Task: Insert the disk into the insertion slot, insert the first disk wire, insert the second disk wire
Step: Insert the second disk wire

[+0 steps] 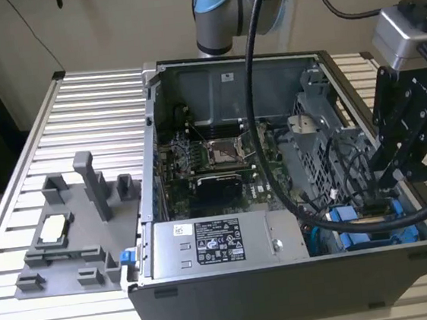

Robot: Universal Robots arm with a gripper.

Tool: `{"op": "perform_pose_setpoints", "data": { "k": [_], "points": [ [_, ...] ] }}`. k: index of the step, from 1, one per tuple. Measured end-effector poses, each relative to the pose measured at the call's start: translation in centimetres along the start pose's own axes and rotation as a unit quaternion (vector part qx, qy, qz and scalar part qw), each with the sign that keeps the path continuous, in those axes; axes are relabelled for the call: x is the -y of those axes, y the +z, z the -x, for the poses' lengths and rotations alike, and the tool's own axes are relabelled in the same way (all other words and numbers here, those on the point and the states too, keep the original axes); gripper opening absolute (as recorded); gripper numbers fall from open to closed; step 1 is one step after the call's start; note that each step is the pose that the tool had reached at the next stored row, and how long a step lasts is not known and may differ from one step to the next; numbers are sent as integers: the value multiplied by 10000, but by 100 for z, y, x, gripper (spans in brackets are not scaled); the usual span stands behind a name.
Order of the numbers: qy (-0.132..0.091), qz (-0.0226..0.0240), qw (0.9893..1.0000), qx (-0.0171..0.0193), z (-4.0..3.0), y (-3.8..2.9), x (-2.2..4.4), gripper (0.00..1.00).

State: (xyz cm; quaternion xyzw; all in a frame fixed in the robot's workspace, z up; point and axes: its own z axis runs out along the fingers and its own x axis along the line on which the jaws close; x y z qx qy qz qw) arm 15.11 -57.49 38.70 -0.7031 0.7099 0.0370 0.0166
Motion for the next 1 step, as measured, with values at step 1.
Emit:
{"op": "perform_pose_setpoints", "data": {
  "k": [1],
  "points": [
    [0,0,10000,0,0,0,0,31]
  ]
}}
